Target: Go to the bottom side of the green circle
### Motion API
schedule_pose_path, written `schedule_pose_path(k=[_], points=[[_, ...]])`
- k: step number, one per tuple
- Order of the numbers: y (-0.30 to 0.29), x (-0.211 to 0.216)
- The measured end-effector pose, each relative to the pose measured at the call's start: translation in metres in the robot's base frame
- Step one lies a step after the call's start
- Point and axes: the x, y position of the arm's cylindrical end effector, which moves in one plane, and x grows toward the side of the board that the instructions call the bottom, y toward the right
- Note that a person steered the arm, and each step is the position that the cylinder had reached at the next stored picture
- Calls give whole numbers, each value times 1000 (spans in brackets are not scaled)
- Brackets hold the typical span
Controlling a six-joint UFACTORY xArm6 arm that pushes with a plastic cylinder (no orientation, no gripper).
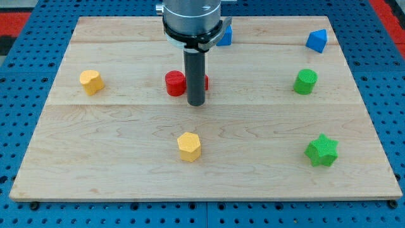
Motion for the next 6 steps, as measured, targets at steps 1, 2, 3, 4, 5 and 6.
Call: schedule_pose_path(k=[1,2,3,4,5,6], points=[[34,15],[87,27],[135,28],[175,28],[213,18],[239,-19]])
